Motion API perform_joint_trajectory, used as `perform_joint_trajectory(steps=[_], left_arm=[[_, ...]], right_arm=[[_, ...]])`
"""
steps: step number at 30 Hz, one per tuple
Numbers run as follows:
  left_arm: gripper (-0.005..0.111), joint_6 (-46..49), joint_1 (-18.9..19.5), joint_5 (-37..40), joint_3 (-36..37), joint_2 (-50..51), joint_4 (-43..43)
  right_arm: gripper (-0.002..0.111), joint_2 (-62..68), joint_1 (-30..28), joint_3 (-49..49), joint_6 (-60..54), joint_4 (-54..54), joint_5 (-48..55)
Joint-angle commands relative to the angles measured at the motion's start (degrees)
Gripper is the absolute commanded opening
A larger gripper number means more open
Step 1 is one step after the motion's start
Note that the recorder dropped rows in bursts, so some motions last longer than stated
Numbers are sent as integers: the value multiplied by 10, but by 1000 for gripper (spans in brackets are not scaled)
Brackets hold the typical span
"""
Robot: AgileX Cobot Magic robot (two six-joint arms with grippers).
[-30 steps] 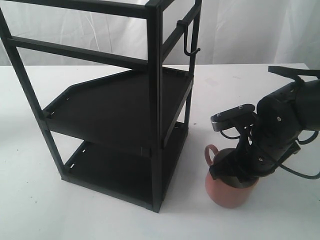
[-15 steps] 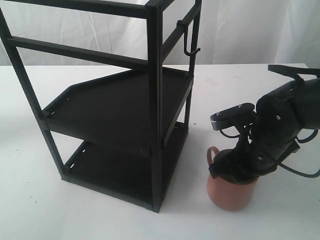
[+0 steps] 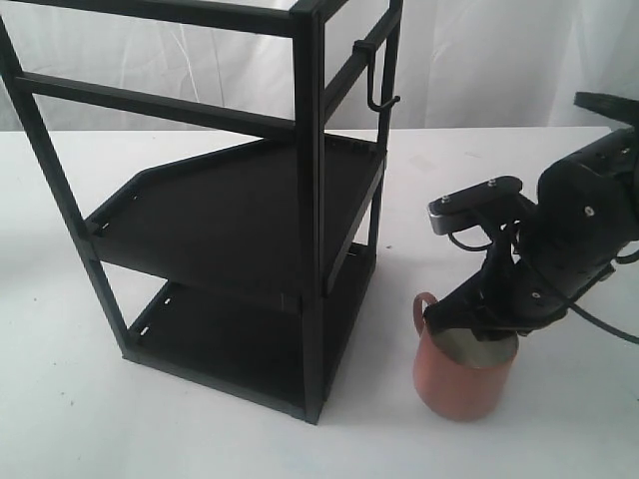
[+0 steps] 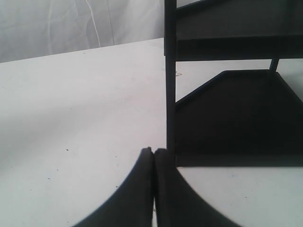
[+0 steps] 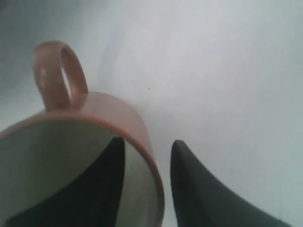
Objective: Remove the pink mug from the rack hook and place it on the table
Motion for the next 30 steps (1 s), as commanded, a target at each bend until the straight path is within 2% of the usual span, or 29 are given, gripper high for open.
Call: perform_joint_trajectory(steps=[1, 9, 20, 24, 28, 30], left_arm=[[0, -1, 3, 4, 3, -3, -6], [0, -1, 3, 4, 3, -3, -6], [0, -1, 3, 4, 3, -3, -6], [0, -1, 3, 4, 3, -3, -6], [0, -1, 3, 4, 3, -3, -6], [0, -1, 3, 4, 3, -3, -6]], right_arm=[[32, -31, -1, -4, -7, -3, 14], [32, -93, -1, -4, -7, -4, 48], [30, -271, 11, 77, -7, -5, 8], [21, -345, 11, 107, -6, -3, -20], [0, -417, 11, 134, -6, 20, -34], [0, -441, 11, 146, -6, 34, -40]])
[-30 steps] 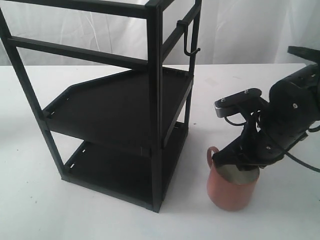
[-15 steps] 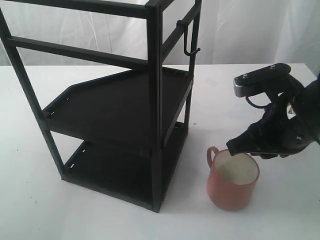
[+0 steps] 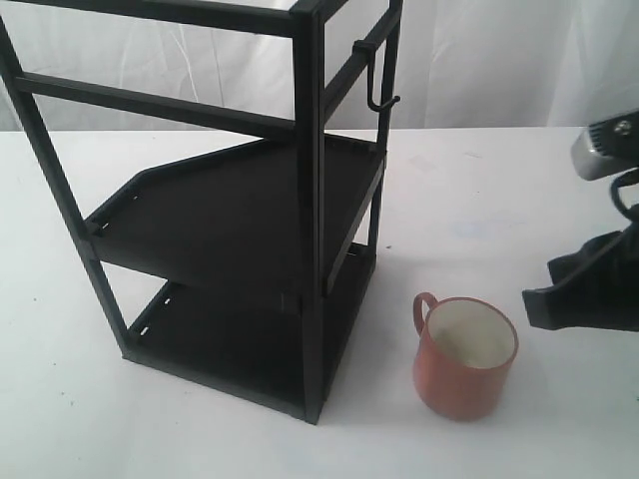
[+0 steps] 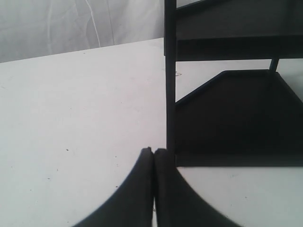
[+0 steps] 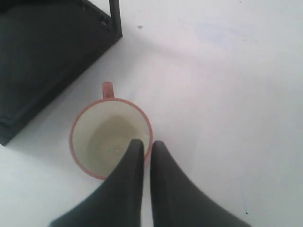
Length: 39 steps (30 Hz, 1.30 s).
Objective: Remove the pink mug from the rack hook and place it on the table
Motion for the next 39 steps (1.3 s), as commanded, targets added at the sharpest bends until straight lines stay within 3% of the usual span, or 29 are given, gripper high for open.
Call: perform_joint_trajectory(steps=[1, 12, 28, 33, 39], left_arm=[[0, -1, 3, 4, 3, -3, -6], [0, -1, 3, 5, 3, -3, -6], [0, -1, 3, 5, 3, -3, -6], [0, -1, 3, 5, 3, -3, -6], [0, -1, 3, 5, 3, -3, -6]], right_arm=[[0, -66, 1, 29, -4, 30, -18], [0, -142, 1, 41, -8, 37, 9], [0, -143, 1, 41, -8, 35, -4], [0, -143, 1, 55, -10, 50, -85], [0, -190, 0, 141, -71, 90, -321]])
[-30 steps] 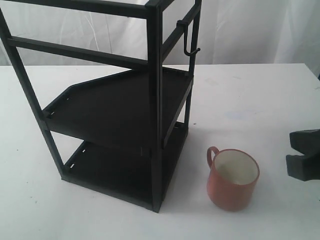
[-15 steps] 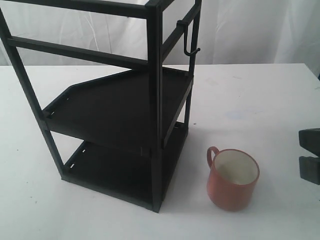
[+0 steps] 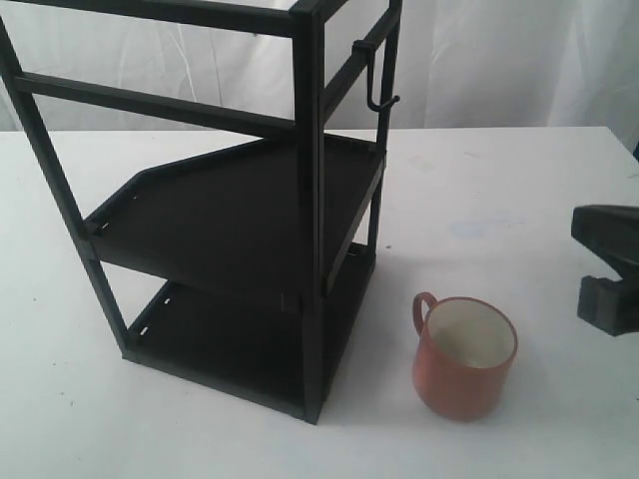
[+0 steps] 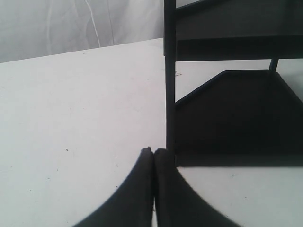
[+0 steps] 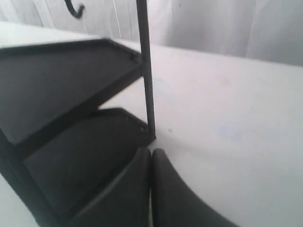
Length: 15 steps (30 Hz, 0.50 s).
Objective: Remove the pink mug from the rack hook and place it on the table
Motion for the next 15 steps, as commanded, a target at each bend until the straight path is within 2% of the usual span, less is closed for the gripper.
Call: perform_joint_trajectory(steps=[1, 4, 15], left_arm=[[0, -1, 3, 5, 3, -3, -6], [0, -1, 3, 5, 3, -3, -6], [0, -1, 3, 5, 3, -3, -6]], right_arm=[[0, -48, 0, 56, -35, 23, -136], [0, -88, -6, 79, -52, 23, -136], [0, -213, -86, 155, -73, 22, -100]])
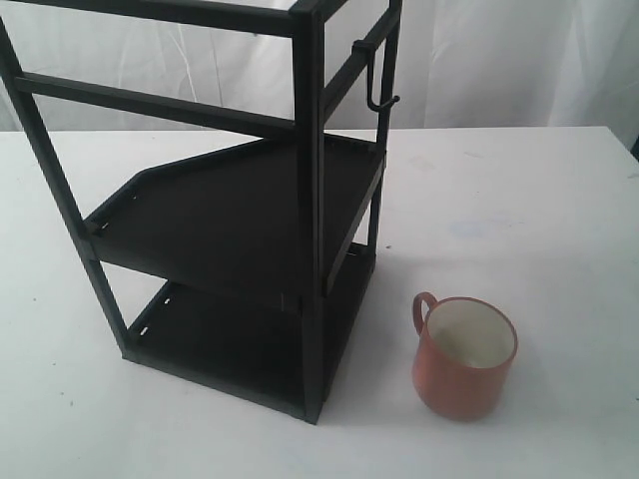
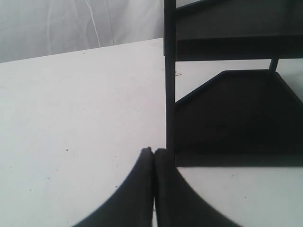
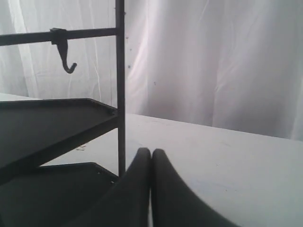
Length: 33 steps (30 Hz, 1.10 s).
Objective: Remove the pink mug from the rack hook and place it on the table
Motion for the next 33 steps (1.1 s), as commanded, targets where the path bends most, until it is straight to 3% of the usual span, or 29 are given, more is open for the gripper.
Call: perform_joint_trajectory(steps=[1, 20, 28, 33], left_arm=[[0, -1, 3, 5, 3, -3, -6], [0, -1, 3, 5, 3, -3, -6], [0, -1, 3, 5, 3, -3, -6], [0, -1, 3, 6, 3, -3, -6]], right_arm=[[0, -39, -29, 35, -8, 1, 9], [0, -116, -97, 153, -8, 2, -3], [0, -153, -154, 153, -8, 1, 11], [0, -153, -160, 153, -8, 1, 12]])
